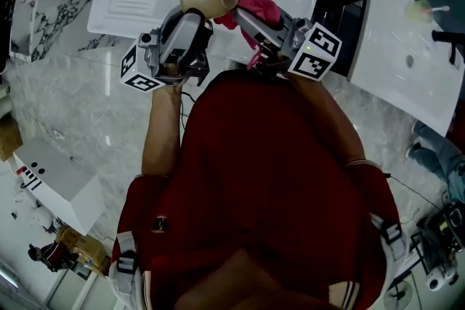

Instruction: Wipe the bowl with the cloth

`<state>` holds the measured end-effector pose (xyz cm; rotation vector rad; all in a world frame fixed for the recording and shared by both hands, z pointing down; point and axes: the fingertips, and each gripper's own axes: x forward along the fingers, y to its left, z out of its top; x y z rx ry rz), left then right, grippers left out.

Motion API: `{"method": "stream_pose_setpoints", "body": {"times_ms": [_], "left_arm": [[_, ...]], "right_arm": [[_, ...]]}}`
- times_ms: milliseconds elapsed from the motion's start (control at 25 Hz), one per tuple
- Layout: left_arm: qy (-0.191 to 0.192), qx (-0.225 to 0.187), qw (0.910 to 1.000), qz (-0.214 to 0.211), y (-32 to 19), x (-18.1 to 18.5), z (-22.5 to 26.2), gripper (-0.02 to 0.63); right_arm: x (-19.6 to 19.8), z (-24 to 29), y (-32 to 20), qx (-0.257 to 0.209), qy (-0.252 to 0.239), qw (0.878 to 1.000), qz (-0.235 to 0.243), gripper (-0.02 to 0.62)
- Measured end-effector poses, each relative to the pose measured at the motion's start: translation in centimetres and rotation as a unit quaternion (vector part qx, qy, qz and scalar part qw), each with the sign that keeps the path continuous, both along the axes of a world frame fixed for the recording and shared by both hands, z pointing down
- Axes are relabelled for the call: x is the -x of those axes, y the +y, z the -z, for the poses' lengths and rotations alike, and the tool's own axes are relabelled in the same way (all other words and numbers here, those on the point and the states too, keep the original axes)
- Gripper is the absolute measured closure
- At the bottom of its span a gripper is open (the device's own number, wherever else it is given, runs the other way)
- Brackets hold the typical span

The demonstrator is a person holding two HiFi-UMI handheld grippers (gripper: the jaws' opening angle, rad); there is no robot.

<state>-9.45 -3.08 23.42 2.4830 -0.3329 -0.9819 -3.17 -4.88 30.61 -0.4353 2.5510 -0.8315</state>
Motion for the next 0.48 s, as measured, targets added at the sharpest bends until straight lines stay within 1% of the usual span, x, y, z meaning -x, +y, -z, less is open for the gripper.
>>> {"method": "stream_pose_setpoints", "body": {"times_ms": [200, 360, 480], "left_arm": [[-0.015, 0.02, 0.9988, 0.043, -0.4, 0.4, -0.5, 0.583], [-0.04, 0.038, 0.9959, 0.072, -1.3, 0.5, -1.4, 0.583], [-0.065, 0.047, 0.9931, 0.086, -1.7, 0.3, -2.1, 0.583]], "right_arm": [[1.3, 0.2, 1.5, -0.022, 0.026, 0.999, 0.013, 0.568], [2.4, 0.3, 1.9, -0.048, 0.061, 0.997, 0.023, 0.568], [3.0, 0.5, 2.5, -0.077, 0.093, 0.992, 0.031, 0.568]]}}
